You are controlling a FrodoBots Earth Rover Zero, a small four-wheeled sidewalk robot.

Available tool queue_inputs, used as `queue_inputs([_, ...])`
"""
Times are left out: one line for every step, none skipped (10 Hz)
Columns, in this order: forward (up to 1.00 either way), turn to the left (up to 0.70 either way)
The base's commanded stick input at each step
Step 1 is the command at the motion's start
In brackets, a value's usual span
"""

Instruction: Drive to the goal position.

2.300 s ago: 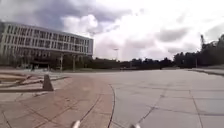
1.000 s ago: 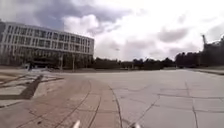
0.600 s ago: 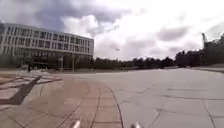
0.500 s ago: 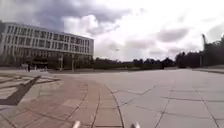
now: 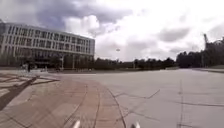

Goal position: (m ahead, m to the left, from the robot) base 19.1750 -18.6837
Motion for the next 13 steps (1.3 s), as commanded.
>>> queue_inputs([0.70,0.00])
queue_inputs([0.70,0.00])
queue_inputs([0.70,0.00])
queue_inputs([0.70,0.00])
queue_inputs([0.70,0.00])
queue_inputs([0.70,0.00])
queue_inputs([0.70,0.00])
queue_inputs([0.70,0.00])
queue_inputs([0.70,0.00])
queue_inputs([0.70,0.00])
queue_inputs([0.70,0.00])
queue_inputs([0.70,0.00])
queue_inputs([0.70,0.00])
